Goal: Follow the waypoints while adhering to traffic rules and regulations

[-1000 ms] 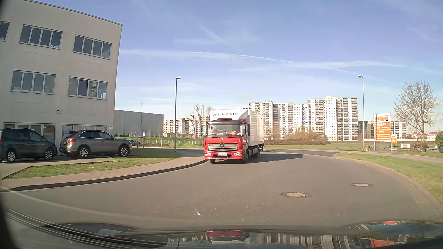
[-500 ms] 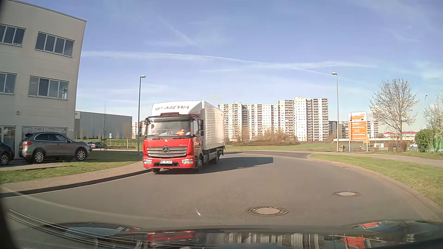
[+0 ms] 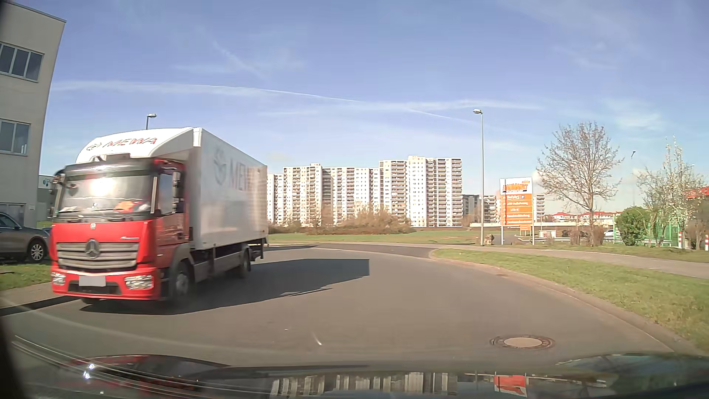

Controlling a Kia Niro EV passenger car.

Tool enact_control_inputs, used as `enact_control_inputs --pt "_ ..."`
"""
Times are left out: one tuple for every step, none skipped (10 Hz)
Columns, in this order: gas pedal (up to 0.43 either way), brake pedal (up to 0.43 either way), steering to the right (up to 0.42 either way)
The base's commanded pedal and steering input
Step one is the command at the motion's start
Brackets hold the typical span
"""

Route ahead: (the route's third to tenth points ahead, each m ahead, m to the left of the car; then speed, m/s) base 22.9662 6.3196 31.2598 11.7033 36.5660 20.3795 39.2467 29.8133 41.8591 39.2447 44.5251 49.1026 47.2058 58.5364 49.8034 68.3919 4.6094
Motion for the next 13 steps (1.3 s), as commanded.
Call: enact_control_inputs --pt "0.398 0.0 0.218" --pt "0.398 0.0 0.178" --pt "0.398 0.0 0.139" --pt "0.398 0.0 0.096" --pt "0.398 0.0 0.047" --pt "0.398 0.0 0.011" --pt "0.398 0.0 -0.031" --pt "0.398 0.0 -0.059" --pt "0.39 0.0 -0.071" --pt "0.39 0.0 -0.079" --pt "0.39 0.0 -0.087" --pt "0.39 0.0 -0.089" --pt "0.39 0.0 -0.09"
